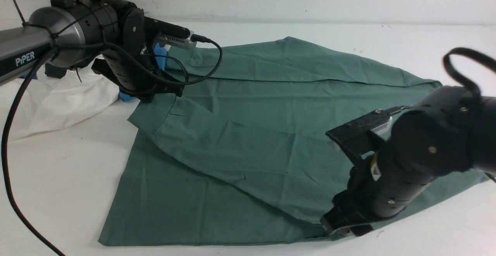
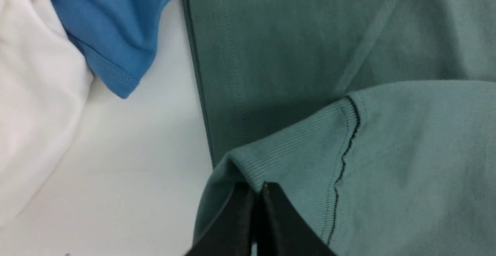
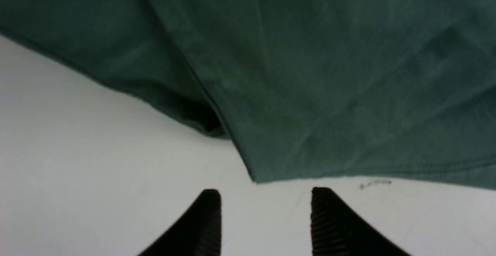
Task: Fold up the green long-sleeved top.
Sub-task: Use the left arm to drag and place the cuff at the centered position on the left edge of the fabric
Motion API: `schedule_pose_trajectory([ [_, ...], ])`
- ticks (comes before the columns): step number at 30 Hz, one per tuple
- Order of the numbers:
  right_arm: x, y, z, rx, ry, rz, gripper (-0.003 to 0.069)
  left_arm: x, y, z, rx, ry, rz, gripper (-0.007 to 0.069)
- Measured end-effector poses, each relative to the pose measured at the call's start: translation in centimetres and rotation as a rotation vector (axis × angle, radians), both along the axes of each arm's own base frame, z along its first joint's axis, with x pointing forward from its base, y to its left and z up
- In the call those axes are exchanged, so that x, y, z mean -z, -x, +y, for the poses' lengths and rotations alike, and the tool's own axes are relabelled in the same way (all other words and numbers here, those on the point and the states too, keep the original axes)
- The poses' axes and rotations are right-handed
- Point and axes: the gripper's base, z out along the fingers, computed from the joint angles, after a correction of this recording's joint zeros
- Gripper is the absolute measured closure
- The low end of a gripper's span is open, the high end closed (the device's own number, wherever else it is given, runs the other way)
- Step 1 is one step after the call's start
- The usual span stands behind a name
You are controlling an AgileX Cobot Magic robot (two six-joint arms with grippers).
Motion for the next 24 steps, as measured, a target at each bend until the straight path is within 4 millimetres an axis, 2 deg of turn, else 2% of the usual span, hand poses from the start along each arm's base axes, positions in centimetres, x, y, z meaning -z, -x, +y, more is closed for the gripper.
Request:
schedule_pose_trajectory([
  [3,1.5,-1.1,0.7,-0.005,0.018,0.014,0.0223,0.0,0.0,0.0,-0.001,0.004,0.001,0.0627],
  [9,3.6,-1.7,1.2,-0.018,0.051,0.055,0.0218,0.0,0.0,-0.1,0.000,0.007,0.002,0.0627],
  [13,4.8,-2.0,1.4,-0.027,0.068,0.068,0.0341,0.3,0.0,-0.1,0.000,0.005,0.009,0.0627],
  [17,4.6,-2.0,1.3,-0.019,0.073,0.063,0.0578,0.6,0.0,0.0,-0.003,-0.001,0.031,0.0627],
  [20,4.0,-1.6,1.0,-0.008,0.083,0.078,0.0644,0.6,0.1,0.0,-0.005,-0.004,0.041,0.0627],
  [24,2.4,-0.8,0.6,0.013,0.062,0.095,0.0650,0.7,0.4,0.1,-0.010,-0.013,0.071,0.0627],
])
